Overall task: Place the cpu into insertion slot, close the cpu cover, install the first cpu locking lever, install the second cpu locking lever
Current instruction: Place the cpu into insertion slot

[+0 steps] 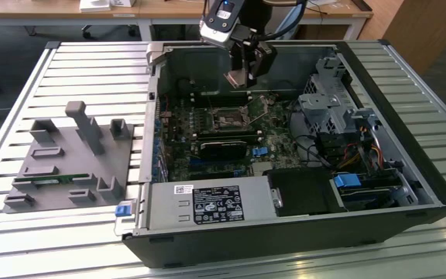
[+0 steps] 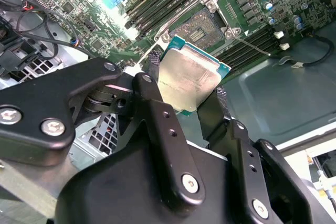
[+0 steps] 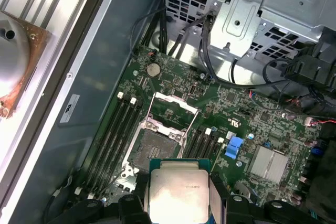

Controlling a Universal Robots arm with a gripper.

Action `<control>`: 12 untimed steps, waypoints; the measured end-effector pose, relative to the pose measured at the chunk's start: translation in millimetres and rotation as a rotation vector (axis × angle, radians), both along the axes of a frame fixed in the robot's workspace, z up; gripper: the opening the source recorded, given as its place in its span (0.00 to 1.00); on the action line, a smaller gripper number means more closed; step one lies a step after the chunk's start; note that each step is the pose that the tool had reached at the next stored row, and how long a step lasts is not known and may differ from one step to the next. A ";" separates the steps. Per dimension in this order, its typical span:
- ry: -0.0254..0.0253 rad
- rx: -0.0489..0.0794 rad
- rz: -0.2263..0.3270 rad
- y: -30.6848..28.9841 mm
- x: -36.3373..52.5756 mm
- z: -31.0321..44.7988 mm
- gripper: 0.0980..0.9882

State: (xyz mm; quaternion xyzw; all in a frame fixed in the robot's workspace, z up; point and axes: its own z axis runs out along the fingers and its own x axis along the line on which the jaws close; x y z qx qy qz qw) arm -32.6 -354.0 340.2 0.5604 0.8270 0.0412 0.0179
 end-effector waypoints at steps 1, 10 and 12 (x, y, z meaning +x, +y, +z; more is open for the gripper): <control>0.0000 0.000 0.000 0.0 0.0 -0.2 0.50; 0.0000 0.000 0.000 0.0 0.0 -2.1 0.50; 0.0000 0.000 0.000 0.0 0.0 -2.5 0.50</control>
